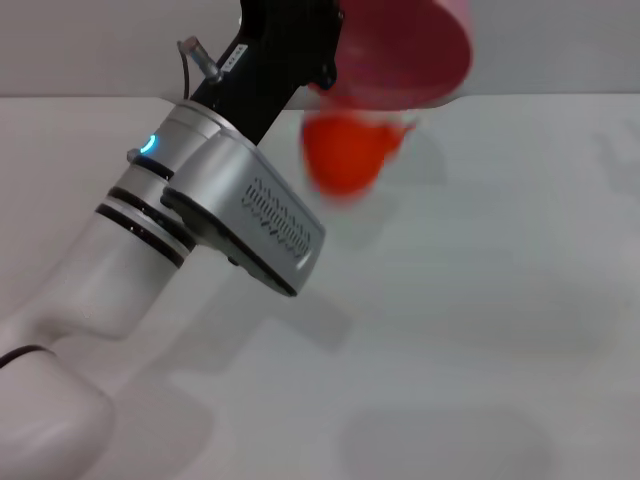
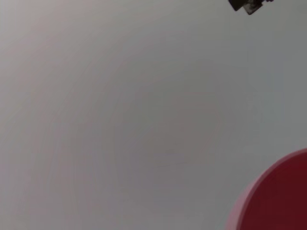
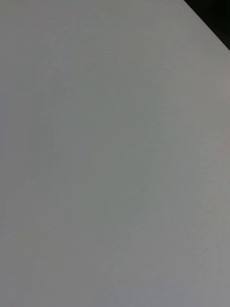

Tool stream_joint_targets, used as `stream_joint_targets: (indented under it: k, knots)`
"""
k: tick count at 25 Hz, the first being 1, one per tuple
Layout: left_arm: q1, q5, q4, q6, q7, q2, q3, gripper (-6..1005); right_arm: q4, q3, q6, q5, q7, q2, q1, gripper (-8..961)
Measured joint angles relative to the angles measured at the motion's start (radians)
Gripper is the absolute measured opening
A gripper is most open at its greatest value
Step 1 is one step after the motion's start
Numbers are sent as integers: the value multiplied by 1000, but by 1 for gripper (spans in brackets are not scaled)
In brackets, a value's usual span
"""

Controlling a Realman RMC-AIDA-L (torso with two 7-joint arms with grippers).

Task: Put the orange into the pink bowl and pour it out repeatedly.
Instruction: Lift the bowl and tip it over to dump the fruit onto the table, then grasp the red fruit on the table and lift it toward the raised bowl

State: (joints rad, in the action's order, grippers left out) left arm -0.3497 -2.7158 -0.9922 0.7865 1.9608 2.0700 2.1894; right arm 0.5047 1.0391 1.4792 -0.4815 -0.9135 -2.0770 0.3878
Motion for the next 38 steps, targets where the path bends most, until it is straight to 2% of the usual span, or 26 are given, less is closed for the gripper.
stream_joint_targets:
  k: [9,12,15,17,18,19,21,23,24,25,26,28,29,30,31,32,33,34,36,37,38]
  knots:
    - [5,12,2,-2,11,1,3,42,0,12,3,0,-12,-2,-1,602]
    - [-4,34,6,-4,67,-3,1,42,0,14,4,0,-13,-2,-2,601]
    - [-33,48,-4,-106,290,-7,-48,42,0,14,4,0,-13,-2,-5,601]
    - [-33,48,-4,-106,290,-7,-48,42,-2,14,4,0,-13,-2,-9,601]
    - [-47,48,-8,-157,346,-8,-70,42,-2,14,4,0,-13,-1,-11,601]
    - [-92,49,-12,-311,480,-10,-122,42,-3,14,4,0,-13,-1,-13,601]
    - [-115,49,-15,-398,534,-11,-144,42,-8,11,4,0,-13,1,-16,601]
    - [-115,49,-15,-398,534,-11,-144,42,-10,9,4,0,-13,1,-17,601]
    - [-176,52,-34,-623,631,-11,-214,42,-12,9,4,0,-13,1,-17,601]
    - [-176,52,-34,-623,631,-11,-214,42,-13,8,4,0,-12,1,-17,601]
    - [-190,53,-40,-678,646,-11,-233,42,-13,8,3,-2,-11,2,-17,601]
    - [-190,53,-40,-678,646,-11,-233,42,-14,9,0,-5,-9,2,-18,601]
    - [-217,58,-51,-787,666,-11,-270,42,-14,10,-2,-7,-9,3,-18,601]
    - [-290,117,-87,-1079,668,-9,-391,42,-14,11,-4,-8,-8,3,-18,601]
    - [-309,130,-92,-1147,658,-10,-426,42,-17,13,-5,-11,-8,4,-18,601]
    - [-309,130,-92,-1147,658,-10,-426,42,-17,13,-5,-11,-8,4,-18,601]
    - [-339,148,-97,-1249,642,-10,-480,42,-20,13,-6,-15,-8,4,-18,601]
    - [-406,159,-78,-1446,595,-10,-598,42,-23,13,-6,-21,-7,5,-16,601]
    - [-472,160,-32,-1597,541,-11,-725,42,-28,14,-9,-46,-8,6,-10,601]
    - [-472,160,-32,-1597,541,-11,-725,42,-28,13,-13,-61,-8,7,-8,601]
    - [-517,159,7,-1718,483,-14,-851,42,-27,13,-18,-75,-8,7,-7,601]
